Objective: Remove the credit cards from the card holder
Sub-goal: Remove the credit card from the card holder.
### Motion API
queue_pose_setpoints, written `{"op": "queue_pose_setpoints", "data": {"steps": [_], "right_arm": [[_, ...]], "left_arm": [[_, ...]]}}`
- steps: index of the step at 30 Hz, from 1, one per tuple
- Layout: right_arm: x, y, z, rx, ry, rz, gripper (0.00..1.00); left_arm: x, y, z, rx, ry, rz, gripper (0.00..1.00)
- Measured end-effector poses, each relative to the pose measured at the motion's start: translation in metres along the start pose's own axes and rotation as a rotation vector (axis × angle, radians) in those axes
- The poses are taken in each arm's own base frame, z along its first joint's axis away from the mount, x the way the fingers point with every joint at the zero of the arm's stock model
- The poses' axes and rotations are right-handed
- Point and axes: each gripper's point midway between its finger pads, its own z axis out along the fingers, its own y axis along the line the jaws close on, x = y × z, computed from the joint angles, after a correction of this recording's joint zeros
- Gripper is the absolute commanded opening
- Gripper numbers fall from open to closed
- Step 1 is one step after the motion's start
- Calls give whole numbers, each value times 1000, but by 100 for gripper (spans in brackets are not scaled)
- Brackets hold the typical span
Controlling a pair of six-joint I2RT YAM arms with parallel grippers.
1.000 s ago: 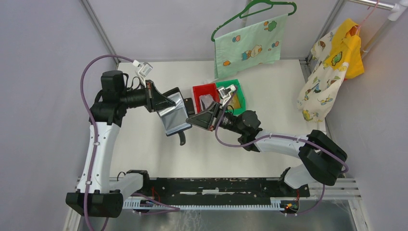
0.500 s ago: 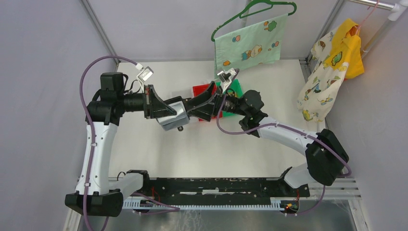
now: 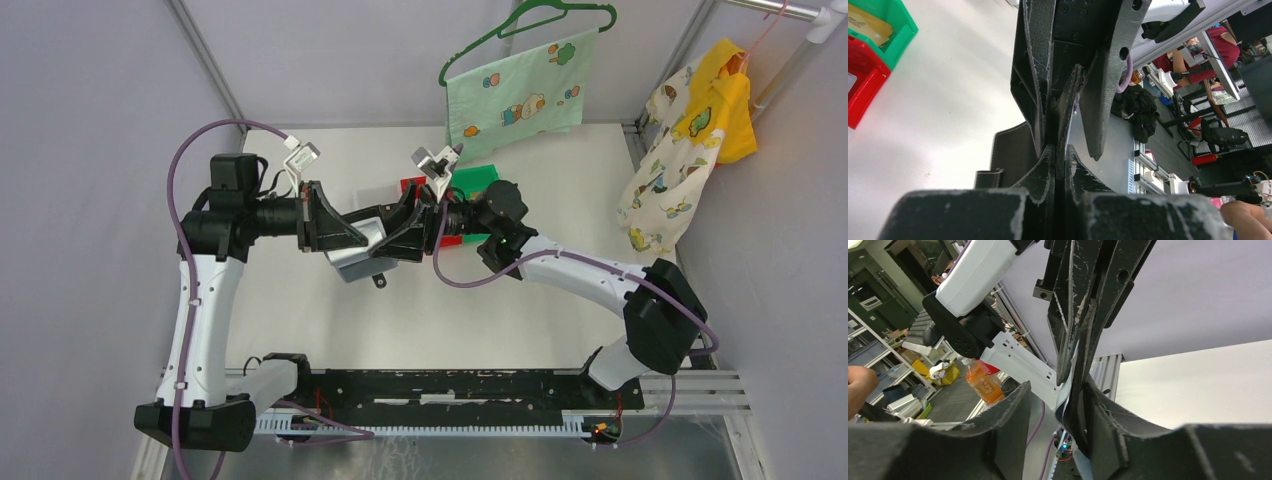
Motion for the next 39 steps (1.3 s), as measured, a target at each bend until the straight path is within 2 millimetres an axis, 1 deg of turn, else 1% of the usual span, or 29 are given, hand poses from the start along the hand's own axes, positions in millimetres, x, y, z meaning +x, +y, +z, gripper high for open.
{"op": "queue_pose_setpoints", "data": {"steps": [1, 5, 6, 8, 9, 10, 11, 13, 14, 16, 17, 20, 25, 30, 34, 37, 39], "right_arm": [[1, 0, 1, 0, 6, 4, 40], [1, -4, 2, 9, 18, 8, 14], [2, -5, 2, 12, 21, 10, 11], [2, -6, 2, 14, 21, 9, 7], [2, -7, 1, 18, 22, 10, 3], [2, -7, 1, 19, 23, 14, 0], [2, -7, 1, 19, 23, 14, 0], [1, -7, 2, 21, 19, 13, 0], [1, -7, 2, 22, 19, 15, 0], [-1, -7, 2, 26, 13, 23, 0], [-1, -8, 2, 29, 10, 29, 0], [-3, -9, 2, 41, 0, 62, 0], [-7, -13, -4, 65, -42, 125, 0], [-30, -13, -26, 81, -158, 164, 0], [-50, -3, -31, 55, -234, 172, 0], [-55, 7, -29, 25, -262, 174, 0], [-54, 13, -26, 7, -266, 176, 0]], "left_arm": [[0, 0, 0, 1, 0, -2, 5], [1, -3, 0, 10, 1, -3, 7], [0, -3, 0, 11, 1, -2, 9], [0, -4, 0, 10, 0, 0, 16], [0, -6, -1, 15, 0, -3, 19], [-1, -6, -1, 10, -2, 5, 24], [-1, -7, -1, 9, -2, 7, 29], [-2, -9, -2, 15, -3, 10, 36], [-2, -11, -2, 21, -3, 11, 40], [-3, -14, -2, 32, -4, 14, 53], [-3, -15, -2, 36, -4, 17, 58], [-3, -22, -3, 54, -7, 31, 66], [2, -29, -6, 51, -13, 138, 67], [7, -28, -8, 20, -12, 232, 67], [11, -26, -9, -1, -7, 269, 61], [12, -26, -9, -6, -6, 274, 57], [11, -25, -9, -11, -10, 284, 56]]}}
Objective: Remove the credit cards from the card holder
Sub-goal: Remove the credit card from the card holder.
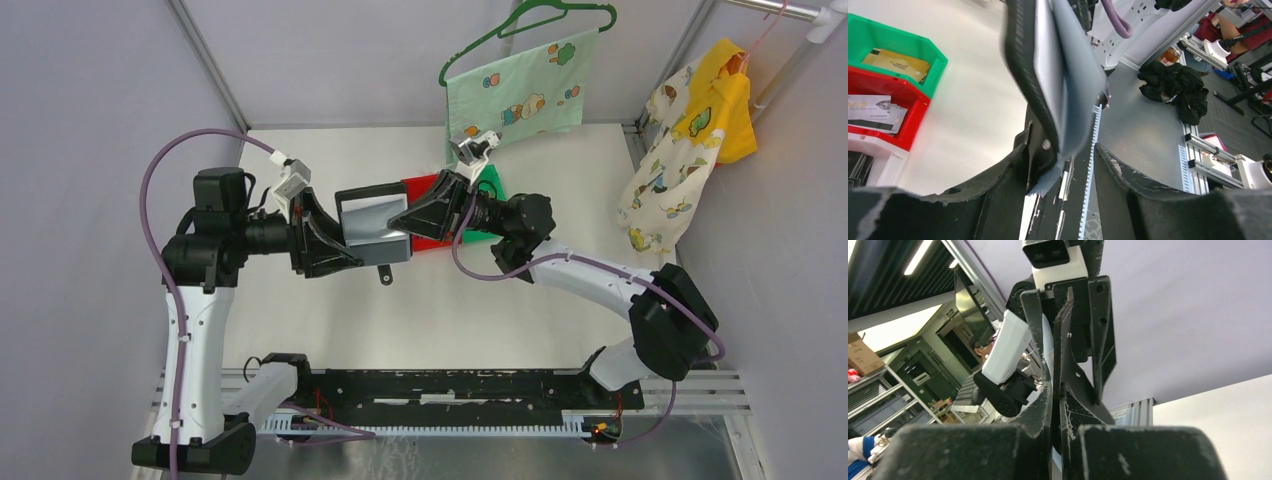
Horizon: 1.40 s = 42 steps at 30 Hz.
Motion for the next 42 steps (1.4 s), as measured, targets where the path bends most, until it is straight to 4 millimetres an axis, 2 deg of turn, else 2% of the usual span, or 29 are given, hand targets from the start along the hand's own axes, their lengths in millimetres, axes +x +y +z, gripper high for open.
{"op": "queue_pose_setpoints", "data": {"steps": [5, 10, 13, 14, 15, 16, 20, 23, 25, 27, 31, 32, 33, 34, 36, 38, 42], "right_arm": [[15, 8, 5, -26, 24, 23, 0], [22, 14, 9, -41, 37, 31, 0], [24, 13, 10, -37, 39, 27, 0], [25, 12, 11, -33, 38, 24, 3], [24, 11, 11, -29, 35, 19, 10], [24, 9, 11, -24, 34, 16, 24], [24, 3, 11, 2, 18, 13, 54], [26, 1, 9, 14, 8, 4, 57], [26, 0, 9, 19, 7, 2, 55], [27, -1, 8, 23, 7, 1, 48], [32, -6, 4, 37, 11, 1, 20], [34, -7, 3, 41, 12, 2, 14], [33, -9, 3, 46, 9, 1, 9], [33, -10, 3, 51, 8, 0, 7], [34, -12, 3, 62, 8, -5, 3], [36, -14, 2, 74, 19, -14, 0], [42, -19, 6, 100, 50, -19, 0]], "left_arm": [[-2, 3, 0, -19, -15, 18, 52], [-6, 1, 0, -23, -27, 29, 34], [-8, 1, 0, -23, -30, 26, 30], [-7, 1, 0, -23, -30, 23, 30], [-7, 2, 0, -23, -30, 23, 30], [-7, 2, 0, -23, -30, 22, 28], [-6, 4, 1, -24, -28, 12, 11], [-6, 7, 1, -28, -28, 2, 6], [-7, 8, 1, -32, -29, -7, 3], [-7, 8, 2, -34, -31, -17, 2], [-8, 10, 2, -41, -33, -42, 2], [-9, 11, 2, -41, -34, -45, 6], [-9, 11, 3, -41, -35, -47, 18], [-8, 12, 3, -41, -35, -51, 32], [-8, 12, 3, -40, -35, -50, 41], [-6, 13, 3, -39, -35, -56, 42], [-4, 14, 4, -38, -35, -62, 38]]}}
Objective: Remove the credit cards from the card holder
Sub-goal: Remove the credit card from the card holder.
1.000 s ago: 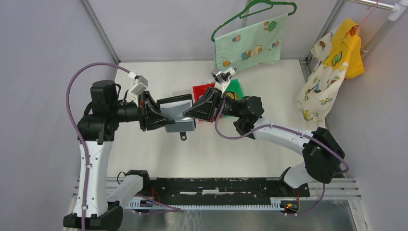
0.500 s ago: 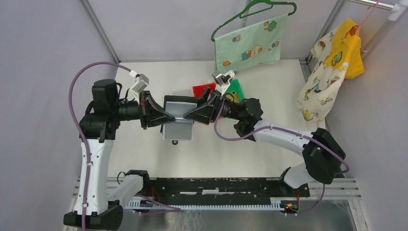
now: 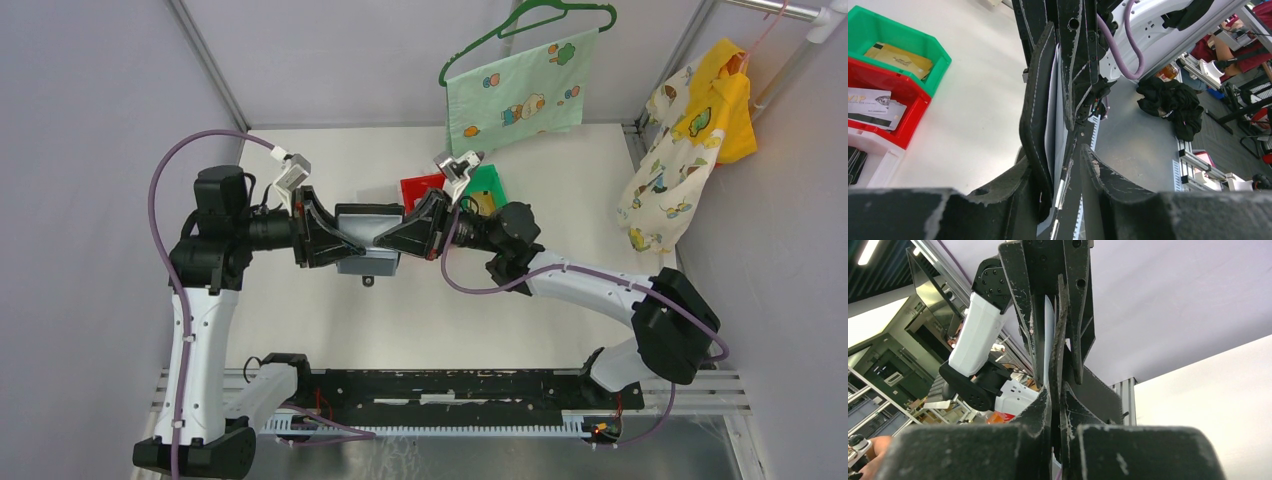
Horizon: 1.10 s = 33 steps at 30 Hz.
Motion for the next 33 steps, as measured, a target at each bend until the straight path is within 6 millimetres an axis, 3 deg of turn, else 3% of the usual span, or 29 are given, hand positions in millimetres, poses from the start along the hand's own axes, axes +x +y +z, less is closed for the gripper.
{"op": "queue_pose_setpoints", "data": {"steps": [10, 16, 20, 24, 26, 29, 33], "right_arm": [[2, 0, 5, 13, 24, 13, 0], [-5, 9, 10, -9, 29, 14, 0], [-5, 8, 11, -6, 32, 24, 0], [-5, 7, 12, 4, 40, 32, 2], [-5, 8, 12, 4, 46, 35, 12], [-4, 8, 13, 4, 53, 38, 48], [-6, 10, 13, -7, 44, 28, 68]], "left_arm": [[8, -4, 0, 26, 4, 7, 38], [12, -9, -2, 26, 5, 33, 20], [12, -9, -2, 25, 7, 30, 29], [14, -9, -2, 24, 9, 28, 14], [14, -9, -2, 24, 9, 27, 3], [14, -7, -2, 18, 10, 26, 2], [12, 0, -1, -3, 14, -8, 2]]}}
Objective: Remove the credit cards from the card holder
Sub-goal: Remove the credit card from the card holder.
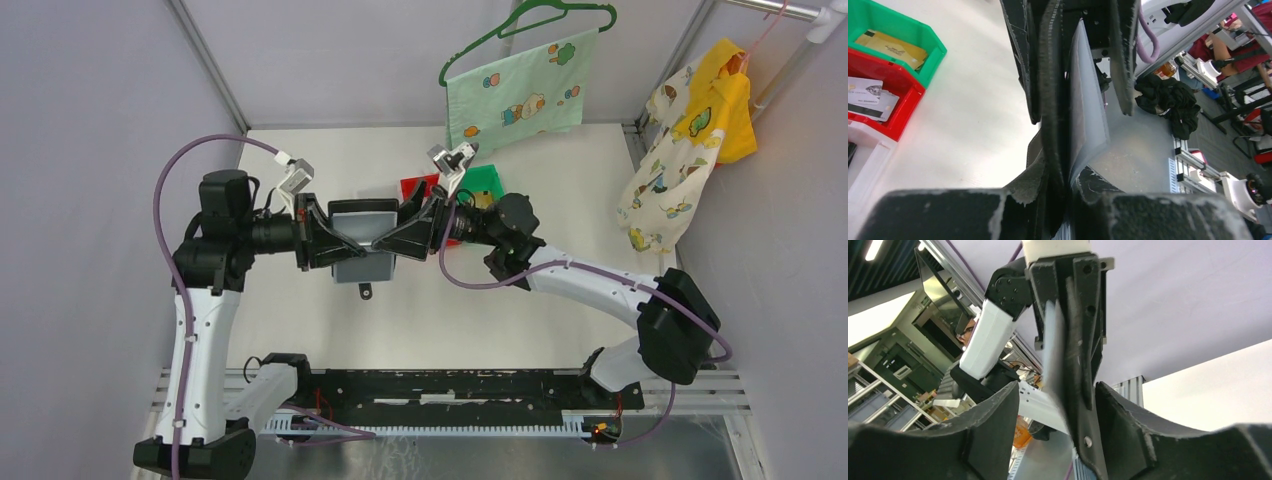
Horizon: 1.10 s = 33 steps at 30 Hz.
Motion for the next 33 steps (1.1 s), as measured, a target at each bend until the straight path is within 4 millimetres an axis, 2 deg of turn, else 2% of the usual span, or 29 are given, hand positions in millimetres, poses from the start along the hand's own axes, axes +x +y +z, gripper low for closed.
{"op": "queue_pose_setpoints", "data": {"steps": [4, 7, 10, 14, 19, 21, 22, 25, 31, 33], "right_arm": [[7, 3, -9, -15, -10, -14, 70], [16, 4, -20, -25, -15, -15, 67], [26, 3, -30, -32, -21, -6, 62], [28, 7, -34, -54, -37, -5, 56], [26, 13, -38, -75, -62, -12, 40], [26, 12, -39, -69, -67, -13, 38], [26, 11, -40, -65, -72, -16, 40], [26, 11, -43, -54, -81, -35, 55], [22, 15, -47, -44, -97, -117, 74], [21, 10, -47, -35, -96, -130, 76]], "left_arm": [[-6, 7, 3, -1, -6, -73, 2], [-15, 9, 4, -8, -24, -125, 2], [-26, 9, 4, -25, -53, -154, 2], [-39, 7, 4, -51, -92, -172, 2], [-43, 5, 4, -60, -106, -189, 2], [-43, 5, 4, -59, -106, -197, 2], [-43, 5, 4, -60, -106, -200, 2], [-43, 4, 4, -61, -107, -213, 2], [-47, 7, 6, -51, -105, -260, 2], [-49, 9, 6, -51, -107, -275, 2]]}}
